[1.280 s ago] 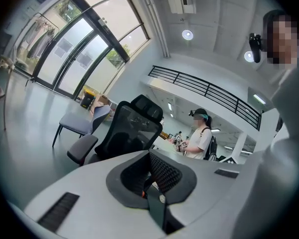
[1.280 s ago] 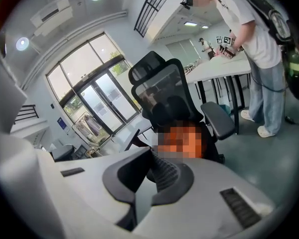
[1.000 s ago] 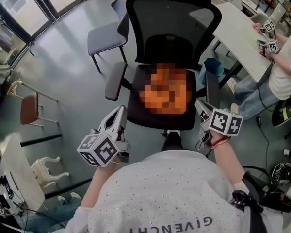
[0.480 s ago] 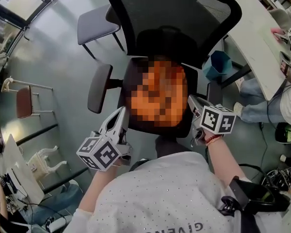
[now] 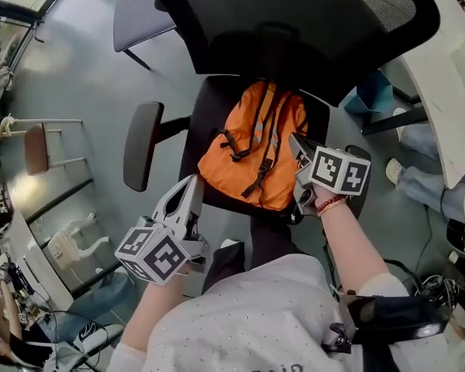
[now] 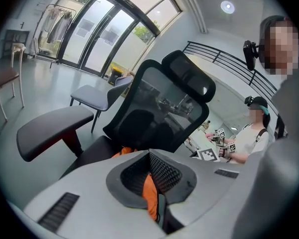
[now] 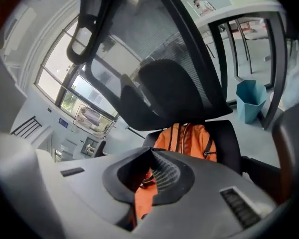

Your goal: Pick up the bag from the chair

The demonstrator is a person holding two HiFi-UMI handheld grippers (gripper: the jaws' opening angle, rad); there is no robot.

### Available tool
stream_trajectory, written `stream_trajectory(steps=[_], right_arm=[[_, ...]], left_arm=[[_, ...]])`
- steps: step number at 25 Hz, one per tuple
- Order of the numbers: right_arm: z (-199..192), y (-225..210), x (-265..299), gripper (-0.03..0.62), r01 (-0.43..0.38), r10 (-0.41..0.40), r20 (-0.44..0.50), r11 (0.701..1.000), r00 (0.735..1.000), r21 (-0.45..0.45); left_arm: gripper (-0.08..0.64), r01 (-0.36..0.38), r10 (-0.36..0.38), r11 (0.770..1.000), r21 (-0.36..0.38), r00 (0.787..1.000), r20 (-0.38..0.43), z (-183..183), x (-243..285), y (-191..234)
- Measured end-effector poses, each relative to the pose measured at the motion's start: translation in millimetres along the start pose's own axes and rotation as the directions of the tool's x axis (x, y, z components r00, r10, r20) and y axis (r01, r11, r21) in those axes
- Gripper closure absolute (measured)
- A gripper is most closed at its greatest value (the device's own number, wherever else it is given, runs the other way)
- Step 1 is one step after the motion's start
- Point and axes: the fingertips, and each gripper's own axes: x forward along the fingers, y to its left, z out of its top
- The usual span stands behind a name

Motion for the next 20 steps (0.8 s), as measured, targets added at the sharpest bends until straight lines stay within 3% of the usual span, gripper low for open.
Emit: stream_trajectory(steps=[6,12,16,20], right_arm=[[21,-24,49,0.589,-0.021,0.022,-0.008,0.992,1.0,0.128],[32,-34,94,0.586,-0.073,0.077,-0.041,0.994,0.996,0.084],[28,-63,119,0.571,-0.014,0.017,-0.063,0.998,0.998,0.053],[14,-86,137,0.51,-0.001,0.014,-0.106,0.993,0.994,0.114]], left_arm=[[0.548,-0.036,0.036,0.999,0.009,0.999,-0.029,0,22,1],[0.548,-0.041,0.044,0.999,0.034,0.996,-0.082,-7,40,2],[0.548,-0.069,0.07,0.998,0.014,0.991,-0.116,-18,46,12],[0.548,-0.092,0.09,0.996,-0.011,0.984,-0.152,-32,51,24]])
